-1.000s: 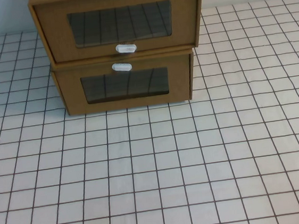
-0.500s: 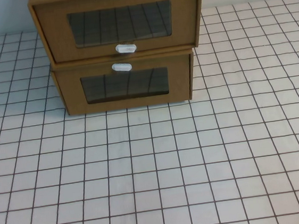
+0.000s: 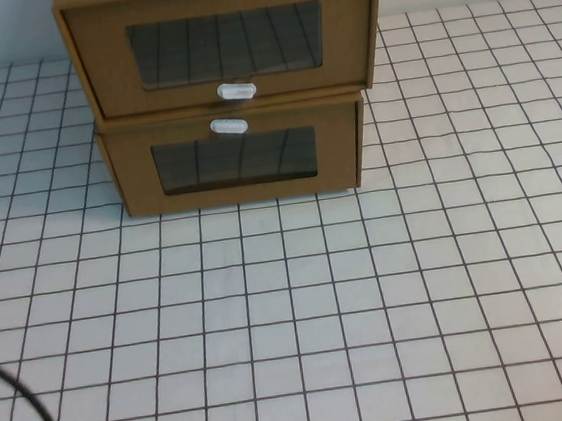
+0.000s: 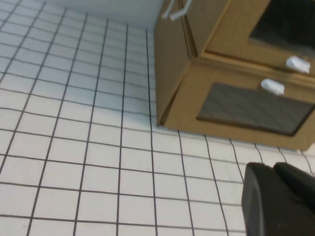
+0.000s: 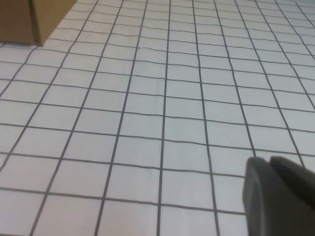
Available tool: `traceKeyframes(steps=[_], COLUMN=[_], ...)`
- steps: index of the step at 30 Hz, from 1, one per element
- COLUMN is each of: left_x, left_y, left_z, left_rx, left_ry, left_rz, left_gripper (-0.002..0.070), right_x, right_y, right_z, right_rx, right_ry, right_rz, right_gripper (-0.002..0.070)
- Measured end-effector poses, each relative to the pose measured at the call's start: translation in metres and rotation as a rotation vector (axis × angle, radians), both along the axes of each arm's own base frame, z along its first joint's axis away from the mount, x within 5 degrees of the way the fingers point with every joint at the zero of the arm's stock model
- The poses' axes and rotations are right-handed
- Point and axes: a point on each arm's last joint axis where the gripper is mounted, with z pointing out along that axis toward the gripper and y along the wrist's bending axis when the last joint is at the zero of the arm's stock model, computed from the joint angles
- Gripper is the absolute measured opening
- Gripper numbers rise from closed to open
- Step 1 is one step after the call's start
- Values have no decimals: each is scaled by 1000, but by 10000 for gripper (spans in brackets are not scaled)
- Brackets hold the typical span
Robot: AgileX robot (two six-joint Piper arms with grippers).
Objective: Open the shoe box
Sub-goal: 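Pull the top drawer of the cardboard box fully open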
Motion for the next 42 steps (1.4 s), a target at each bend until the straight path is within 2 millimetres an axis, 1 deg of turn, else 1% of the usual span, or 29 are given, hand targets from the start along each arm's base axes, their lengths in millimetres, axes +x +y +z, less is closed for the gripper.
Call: traceKeyframes(steps=[3, 8, 9, 11, 15, 17, 20, 23, 26, 28, 32, 36, 40, 42], left_x=[25, 84, 95, 123, 174, 200, 238, 270, 298, 312, 331, 344, 353, 354], left_y=[-7, -22, -24, -28, -38, -48, -66, -84, -99, -109, -120, -124, -125, -126], left_z=[31, 87, 95, 111, 136, 144, 146, 145, 140, 136, 127, 113, 99, 98], left_rx=[91, 149, 159, 159, 189, 201, 211, 219, 229, 237, 247, 263, 283, 281], left_ry=[90, 74, 66, 52, 13, -1, -2, -5, -9, -10, 13, 48, 85, 87], left_rz=[-108, -300, -326, -368, -420, -452, -512, -559, -593, -615, -634, -642, -646, -647], left_gripper=[-2, -2, -2, -2, -2, -2, -2, -2, -2, -2, -2, -2, -2, -2], right_x=[0, 0, 0, 0, 0, 0, 0, 0, 0, 0, 0, 0, 0, 1], right_y=[0, 0, 0, 0, 0, 0, 0, 0, 0, 0, 0, 0, 0, 0], right_z=[0, 0, 0, 0, 0, 0, 0, 0, 0, 0, 0, 0, 1, 5], right_rx=[0, 0, 0, 0, 0, 0, 0, 0, 0, 0, 0, 0, 1, 16], right_ry=[0, 0, 0, 0, 0, 0, 0, 0, 0, 0, 0, 0, -15, -52], right_rz=[0, 0, 0, 0, 0, 0, 0, 0, 0, 0, 0, 0, -2, -7], right_gripper=[-13, -13, -13, -13, -13, -13, -13, -13, -14, -13, -13, -13, -13, -13])
